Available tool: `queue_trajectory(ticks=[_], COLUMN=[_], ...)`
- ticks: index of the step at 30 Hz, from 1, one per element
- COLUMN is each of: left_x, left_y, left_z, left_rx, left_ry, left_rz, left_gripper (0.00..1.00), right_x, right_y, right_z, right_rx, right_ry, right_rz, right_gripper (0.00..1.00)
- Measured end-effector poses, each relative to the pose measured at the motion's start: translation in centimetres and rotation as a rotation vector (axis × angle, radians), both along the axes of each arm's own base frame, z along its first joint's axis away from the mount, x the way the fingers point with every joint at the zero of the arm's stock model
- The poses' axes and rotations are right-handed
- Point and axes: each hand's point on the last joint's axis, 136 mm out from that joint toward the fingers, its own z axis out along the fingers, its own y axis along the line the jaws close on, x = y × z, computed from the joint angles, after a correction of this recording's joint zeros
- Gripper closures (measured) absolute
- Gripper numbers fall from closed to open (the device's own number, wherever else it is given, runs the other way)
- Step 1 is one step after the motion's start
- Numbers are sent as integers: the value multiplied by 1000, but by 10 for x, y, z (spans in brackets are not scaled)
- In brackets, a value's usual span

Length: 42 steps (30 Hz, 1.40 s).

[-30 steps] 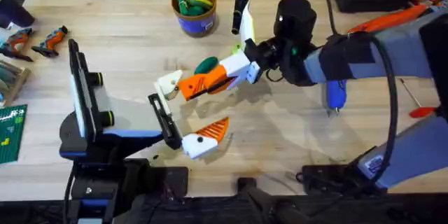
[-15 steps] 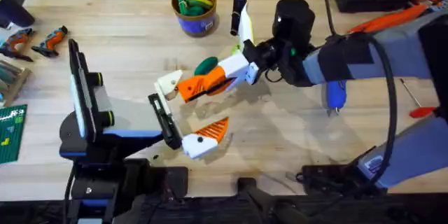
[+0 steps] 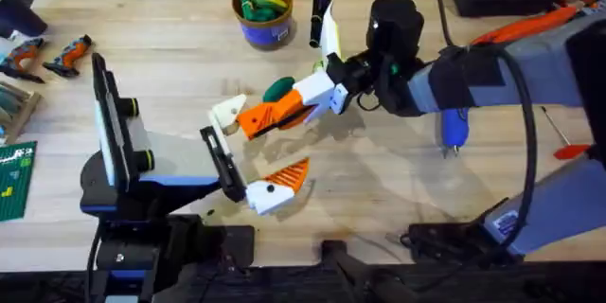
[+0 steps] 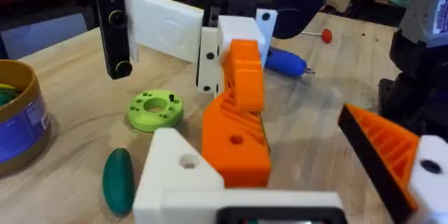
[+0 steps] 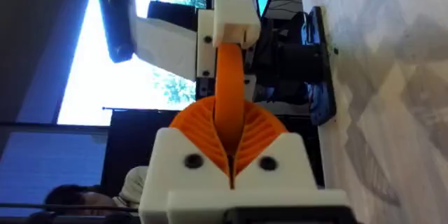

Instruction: Pick up the gripper from the table and insert it into the empty holder that is missing its gripper. Then pick up a screw, insert it into the mounting hole, and use the screwdriver to tighten it. Finally, clean up the table by picking up the vegetable and placing it into the bucket.

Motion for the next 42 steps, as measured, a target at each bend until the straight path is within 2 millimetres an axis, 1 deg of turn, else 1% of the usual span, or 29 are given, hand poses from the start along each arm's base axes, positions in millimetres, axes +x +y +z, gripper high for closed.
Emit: queue_trajectory(ticks=[10,22,25,32,42], left_x=[0,0,0,1,2], left_y=[0,0,0,1,1], left_z=[0,0,0,0,0], left_rx=[-2,-3,-3,-2,-1], left_ry=[4,7,5,6,4], left_rz=[-1,0,1,8,15], left_gripper=[15,16,15,15,15], right_x=[5,8,11,21,14], right_y=[2,5,8,20,32], right_z=[-5,-4,-2,-4,-2], right_rx=[-14,-13,-11,-11,-5], right_ry=[20,12,9,10,0], right_rz=[-17,-34,-31,-15,17], right_gripper=[987,988,989,989,990])
